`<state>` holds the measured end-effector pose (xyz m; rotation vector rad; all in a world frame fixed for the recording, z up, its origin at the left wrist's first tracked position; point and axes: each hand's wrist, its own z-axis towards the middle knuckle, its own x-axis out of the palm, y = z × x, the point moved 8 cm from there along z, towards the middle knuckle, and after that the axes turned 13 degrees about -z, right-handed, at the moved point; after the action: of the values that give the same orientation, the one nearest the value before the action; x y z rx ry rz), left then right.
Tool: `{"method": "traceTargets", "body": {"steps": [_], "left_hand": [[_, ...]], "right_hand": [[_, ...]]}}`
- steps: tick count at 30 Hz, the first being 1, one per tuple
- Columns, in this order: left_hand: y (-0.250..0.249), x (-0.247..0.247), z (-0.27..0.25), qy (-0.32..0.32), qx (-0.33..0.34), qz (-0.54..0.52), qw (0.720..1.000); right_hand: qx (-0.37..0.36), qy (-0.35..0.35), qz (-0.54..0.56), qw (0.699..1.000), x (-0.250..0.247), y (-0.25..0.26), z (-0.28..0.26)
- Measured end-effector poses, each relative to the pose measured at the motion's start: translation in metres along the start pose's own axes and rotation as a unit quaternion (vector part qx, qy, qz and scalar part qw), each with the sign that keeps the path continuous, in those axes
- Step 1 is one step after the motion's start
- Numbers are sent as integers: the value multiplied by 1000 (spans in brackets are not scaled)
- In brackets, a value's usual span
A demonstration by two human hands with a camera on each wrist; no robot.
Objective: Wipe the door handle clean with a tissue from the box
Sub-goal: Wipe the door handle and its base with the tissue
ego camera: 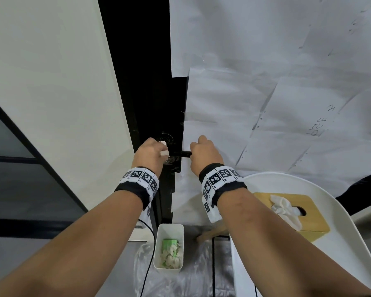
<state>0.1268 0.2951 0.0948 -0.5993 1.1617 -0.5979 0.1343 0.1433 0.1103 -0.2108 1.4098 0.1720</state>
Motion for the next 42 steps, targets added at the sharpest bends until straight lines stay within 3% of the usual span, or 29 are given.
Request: {"method": "traceTargets", "body": {"steps": [9,14,17,22,30,36,42], "left_hand": [[25,-5,-1,-30,-108,-119,987],[27,-6,2,-51,-134,-155,977],[24,-9,8,-56,-133,-138,980],[13,-8,28,-5,-128,-68,989],[12,-6,36,24,-138,-58,988],[-5,-5,21,30,-72,-9,997],[5,1,29,86,-109,13,990]], "right_hand": [[-4,11,-6,1000,2,3,4],[-2,17,7,1000,3,3,6],[-1,23,11,1000,3,2,8],[-1,34,12,999,5,3,10],[0,53,4,999,7,6,9],[8,43,-9,999,5,6,9],[8,38,-14,999,7,5,9]]}}
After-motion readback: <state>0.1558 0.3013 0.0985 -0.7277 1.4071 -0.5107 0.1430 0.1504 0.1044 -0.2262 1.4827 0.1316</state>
